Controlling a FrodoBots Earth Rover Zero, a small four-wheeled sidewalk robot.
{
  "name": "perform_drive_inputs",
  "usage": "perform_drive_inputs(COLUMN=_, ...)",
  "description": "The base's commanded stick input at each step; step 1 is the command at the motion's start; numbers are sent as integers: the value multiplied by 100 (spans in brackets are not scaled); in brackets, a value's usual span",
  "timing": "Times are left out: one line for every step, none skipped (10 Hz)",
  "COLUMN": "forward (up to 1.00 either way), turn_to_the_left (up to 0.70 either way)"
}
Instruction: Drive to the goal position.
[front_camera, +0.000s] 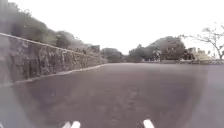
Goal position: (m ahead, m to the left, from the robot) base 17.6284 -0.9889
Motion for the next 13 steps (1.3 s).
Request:
perform_drive_inputs(forward=50, turn_to_the_left=0)
perform_drive_inputs(forward=50, turn_to_the_left=0)
perform_drive_inputs(forward=50, turn_to_the_left=0)
perform_drive_inputs(forward=50, turn_to_the_left=0)
perform_drive_inputs(forward=50, turn_to_the_left=0)
perform_drive_inputs(forward=50, turn_to_the_left=0)
perform_drive_inputs(forward=50, turn_to_the_left=0)
perform_drive_inputs(forward=50, turn_to_the_left=0)
perform_drive_inputs(forward=50, turn_to_the_left=0)
perform_drive_inputs(forward=50, turn_to_the_left=0)
perform_drive_inputs(forward=50, turn_to_the_left=0)
perform_drive_inputs(forward=50, turn_to_the_left=0)
perform_drive_inputs(forward=50, turn_to_the_left=0)
